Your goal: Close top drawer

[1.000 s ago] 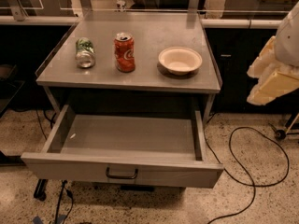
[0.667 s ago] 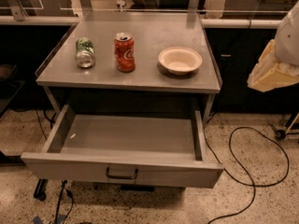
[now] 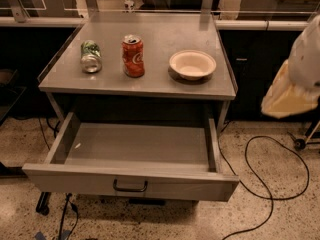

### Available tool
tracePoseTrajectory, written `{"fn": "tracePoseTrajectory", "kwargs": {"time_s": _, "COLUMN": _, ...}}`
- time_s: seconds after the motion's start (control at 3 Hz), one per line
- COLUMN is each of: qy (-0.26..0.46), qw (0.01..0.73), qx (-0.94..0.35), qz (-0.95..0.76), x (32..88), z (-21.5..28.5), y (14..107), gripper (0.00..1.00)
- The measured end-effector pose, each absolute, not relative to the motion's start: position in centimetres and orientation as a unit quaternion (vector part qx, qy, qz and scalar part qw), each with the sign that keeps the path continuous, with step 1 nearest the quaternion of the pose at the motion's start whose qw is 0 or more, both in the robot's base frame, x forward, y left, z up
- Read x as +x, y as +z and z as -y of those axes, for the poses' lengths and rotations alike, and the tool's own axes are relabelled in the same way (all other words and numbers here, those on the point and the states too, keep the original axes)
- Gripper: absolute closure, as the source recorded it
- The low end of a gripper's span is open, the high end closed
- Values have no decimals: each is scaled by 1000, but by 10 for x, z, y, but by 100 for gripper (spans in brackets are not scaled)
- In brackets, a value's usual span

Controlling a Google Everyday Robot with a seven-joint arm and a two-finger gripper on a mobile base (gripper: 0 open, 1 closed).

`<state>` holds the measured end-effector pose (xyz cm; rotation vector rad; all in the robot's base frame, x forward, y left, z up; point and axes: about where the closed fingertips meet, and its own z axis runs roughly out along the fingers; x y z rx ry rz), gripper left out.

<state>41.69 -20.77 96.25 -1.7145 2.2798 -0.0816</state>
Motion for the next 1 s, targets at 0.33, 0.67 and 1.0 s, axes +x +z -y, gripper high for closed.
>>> {"fn": "tracePoseTrajectory", "kwargs": {"time_s": 0.33, "qy": 1, "qw": 109, "qx": -589, "qz": -800, "x": 377, "z": 180, "y": 922, "gripper": 100}}
{"fn": "tracePoseTrajectory", "kwargs": {"time_s": 0.67, "qy": 10, "qw": 90, "qx": -591, "qz": -802, "x": 368, "z": 179, "y": 904, "gripper": 100}}
{"fn": "tracePoseTrajectory", "kwargs": {"time_s": 1.0, "qy": 10, "qw": 90, "qx": -591, "qz": -802, "x": 368, "z": 178, "y": 904, "gripper": 100}}
